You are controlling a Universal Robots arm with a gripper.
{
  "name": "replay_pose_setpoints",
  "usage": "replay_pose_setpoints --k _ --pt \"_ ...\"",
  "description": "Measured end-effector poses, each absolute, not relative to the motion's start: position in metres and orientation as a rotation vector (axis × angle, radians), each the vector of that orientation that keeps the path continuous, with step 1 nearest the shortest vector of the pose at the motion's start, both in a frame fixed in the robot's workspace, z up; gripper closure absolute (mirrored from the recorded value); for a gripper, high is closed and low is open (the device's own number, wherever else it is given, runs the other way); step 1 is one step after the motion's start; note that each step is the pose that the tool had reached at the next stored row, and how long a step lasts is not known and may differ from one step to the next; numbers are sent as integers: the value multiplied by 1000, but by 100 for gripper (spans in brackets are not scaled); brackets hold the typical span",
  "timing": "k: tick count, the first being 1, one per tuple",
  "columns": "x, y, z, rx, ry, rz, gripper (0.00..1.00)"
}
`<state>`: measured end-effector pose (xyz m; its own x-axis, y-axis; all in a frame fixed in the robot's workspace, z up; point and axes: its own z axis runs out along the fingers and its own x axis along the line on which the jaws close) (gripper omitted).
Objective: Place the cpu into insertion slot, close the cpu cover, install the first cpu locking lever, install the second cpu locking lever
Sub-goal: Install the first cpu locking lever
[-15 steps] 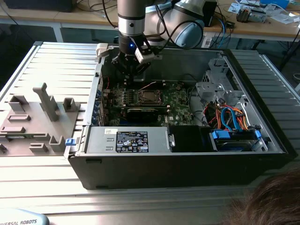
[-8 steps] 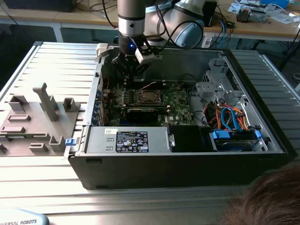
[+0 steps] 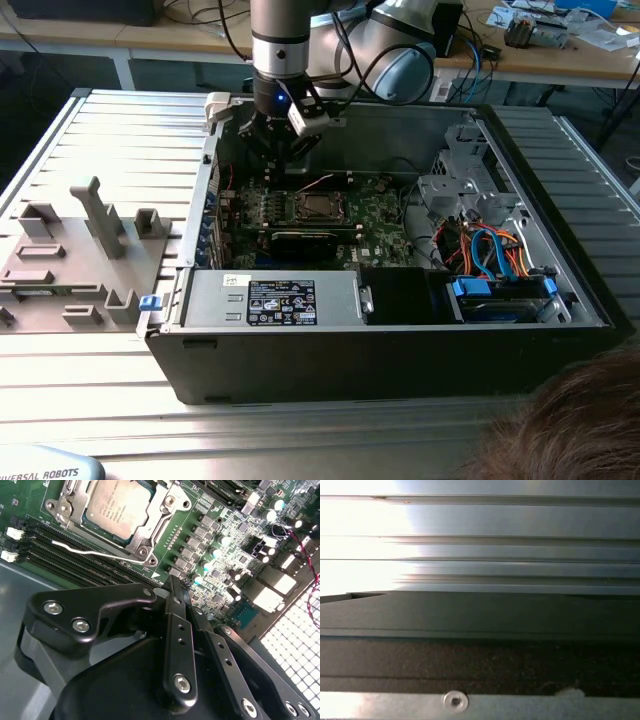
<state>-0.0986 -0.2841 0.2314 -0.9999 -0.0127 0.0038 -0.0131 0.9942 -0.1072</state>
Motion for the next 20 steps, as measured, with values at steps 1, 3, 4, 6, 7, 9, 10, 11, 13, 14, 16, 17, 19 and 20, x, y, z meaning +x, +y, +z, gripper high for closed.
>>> replay_pose_setpoints --k 1,3,4,6,7,9,10,11,13,14,16,17,19,20 --pt "-99 -284 231 20 -3134 168 89" --pt "-99 -284 231 20 -3134 168 89" --pt "-99 -284 231 20 -3134 168 89" --pt "-99 -284 230 20 -3134 168 89" --pt "-99 -284 230 20 -3134 168 89" --pt "-99 -284 229 20 -3134 168 89" --pt "-99 -284 229 20 -3134 168 89" --pt "-99 -284 229 20 -3134 168 89" --pt "-98 -284 229 20 -3134 168 89" --pt "-98 -284 228 20 -3134 168 89" --pt "-98 -284 228 20 -3134 168 89" --pt "-98 -284 228 20 -3134 168 89" --pt "-98 -284 228 20 -3134 168 89" --pt "-98 -284 227 20 -3134 168 89"
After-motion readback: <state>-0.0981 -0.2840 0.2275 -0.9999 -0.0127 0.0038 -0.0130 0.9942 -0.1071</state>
